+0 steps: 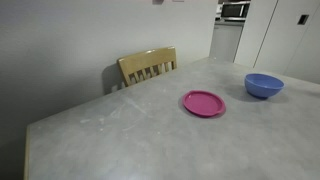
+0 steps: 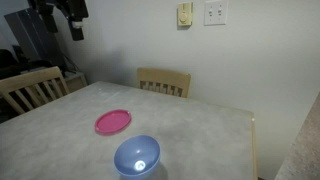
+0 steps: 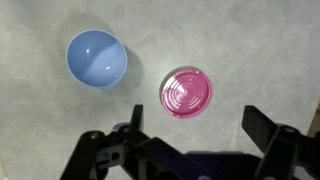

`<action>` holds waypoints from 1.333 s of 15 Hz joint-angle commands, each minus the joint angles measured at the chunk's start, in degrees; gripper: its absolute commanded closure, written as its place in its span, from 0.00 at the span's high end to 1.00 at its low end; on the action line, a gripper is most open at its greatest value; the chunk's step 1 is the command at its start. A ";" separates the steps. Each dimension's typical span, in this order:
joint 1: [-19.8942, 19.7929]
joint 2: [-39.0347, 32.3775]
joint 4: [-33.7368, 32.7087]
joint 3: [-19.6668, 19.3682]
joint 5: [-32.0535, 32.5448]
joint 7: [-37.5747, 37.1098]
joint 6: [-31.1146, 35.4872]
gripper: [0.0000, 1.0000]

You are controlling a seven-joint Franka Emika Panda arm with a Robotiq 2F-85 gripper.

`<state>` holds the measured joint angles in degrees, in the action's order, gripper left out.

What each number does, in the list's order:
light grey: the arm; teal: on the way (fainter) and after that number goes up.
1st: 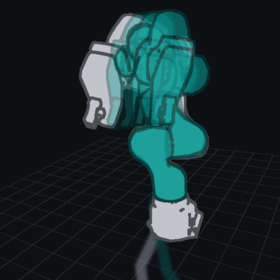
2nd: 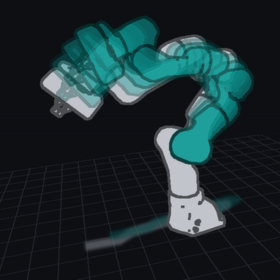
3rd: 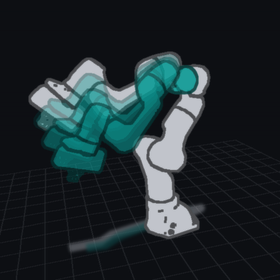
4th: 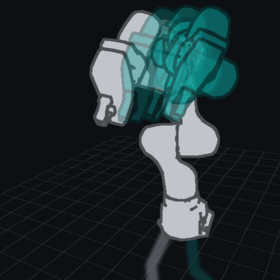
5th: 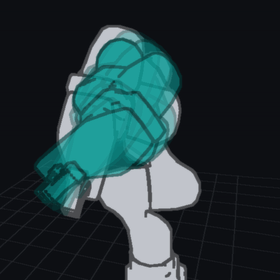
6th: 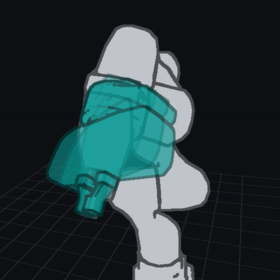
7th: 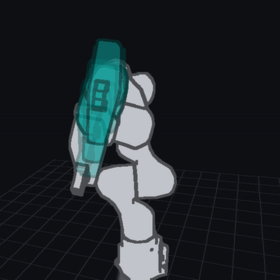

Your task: Place the pink lid on the bowl

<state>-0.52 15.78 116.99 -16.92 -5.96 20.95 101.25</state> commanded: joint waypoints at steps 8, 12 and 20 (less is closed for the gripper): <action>-0.73 -10.28 -4.60 2.34 -8.58 9.10 -0.42 1.00; -2.01 -18.41 -8.43 4.11 -14.92 14.10 -1.70 1.00; -5.34 -34.59 -17.30 11.22 -22.07 17.54 -5.67 1.00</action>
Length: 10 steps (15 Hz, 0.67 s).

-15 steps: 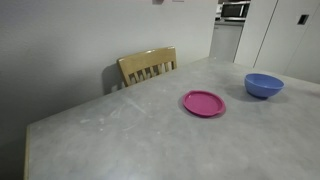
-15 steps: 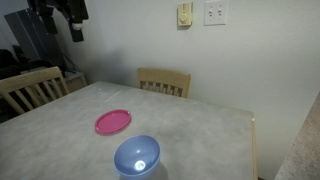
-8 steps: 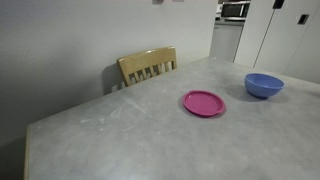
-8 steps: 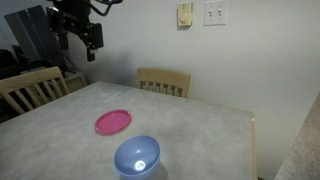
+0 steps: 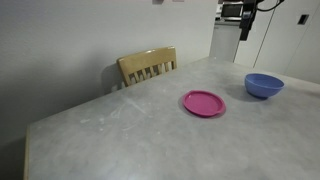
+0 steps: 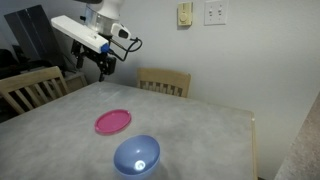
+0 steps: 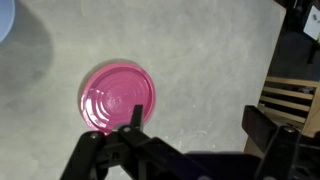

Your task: Place the pink lid on the bowl

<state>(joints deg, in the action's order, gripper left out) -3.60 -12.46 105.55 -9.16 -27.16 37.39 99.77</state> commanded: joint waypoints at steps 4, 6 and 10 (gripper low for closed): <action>-2.30 -13.09 -11.35 6.98 1.51 -2.58 -7.73 1.00; -1.94 -15.26 -13.84 8.23 2.68 -5.37 -9.30 1.00; -2.31 -15.45 -13.00 10.23 2.90 -6.65 -7.85 1.00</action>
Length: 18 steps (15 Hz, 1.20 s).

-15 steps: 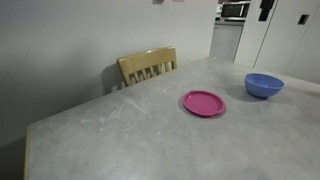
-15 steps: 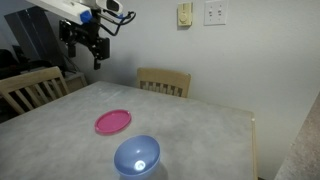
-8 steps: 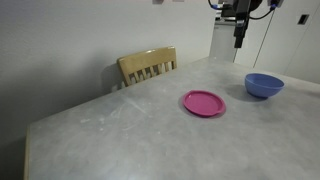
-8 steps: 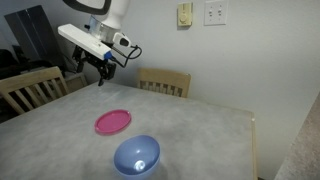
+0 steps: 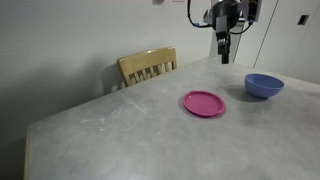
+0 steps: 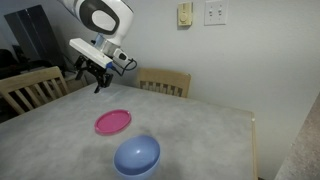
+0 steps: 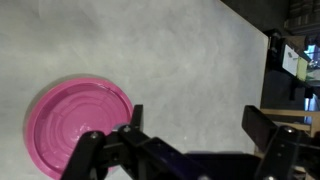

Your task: Place the pink lid on the bowl

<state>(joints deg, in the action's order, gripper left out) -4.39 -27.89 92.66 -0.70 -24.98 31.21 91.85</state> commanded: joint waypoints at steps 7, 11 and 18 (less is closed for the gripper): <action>-2.38 -1.80 -2.39 2.42 -2.78 -3.73 -0.75 1.00; 0.39 -5.39 -6.76 3.56 -7.10 -19.75 -0.83 1.00; 7.53 -5.88 -8.65 3.08 -4.90 -49.30 3.94 1.00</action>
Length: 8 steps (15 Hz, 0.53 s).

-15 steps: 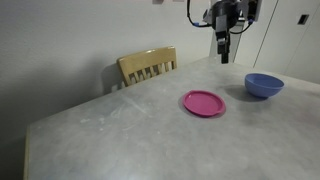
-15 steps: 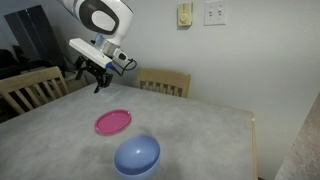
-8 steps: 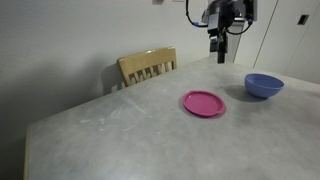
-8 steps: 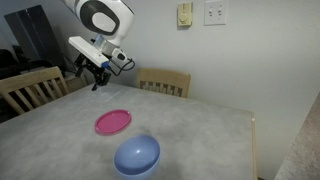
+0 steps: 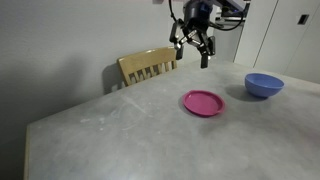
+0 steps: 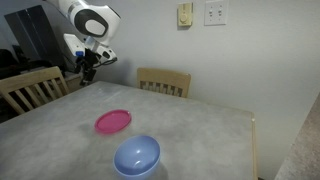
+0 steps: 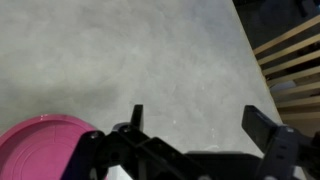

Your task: Place the pink lid on the bowl

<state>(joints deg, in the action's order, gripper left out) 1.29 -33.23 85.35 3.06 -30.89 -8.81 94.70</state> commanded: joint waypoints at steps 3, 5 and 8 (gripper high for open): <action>3.55 -2.41 -3.39 -1.56 2.89 -19.93 -0.27 1.00; 2.94 -5.02 -5.44 -1.29 3.86 -21.10 -3.45 1.00; 2.77 -4.04 -3.56 -0.84 3.66 -19.14 -3.01 1.00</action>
<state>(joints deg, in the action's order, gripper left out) 4.01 -37.28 81.92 2.29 -27.22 -27.90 91.83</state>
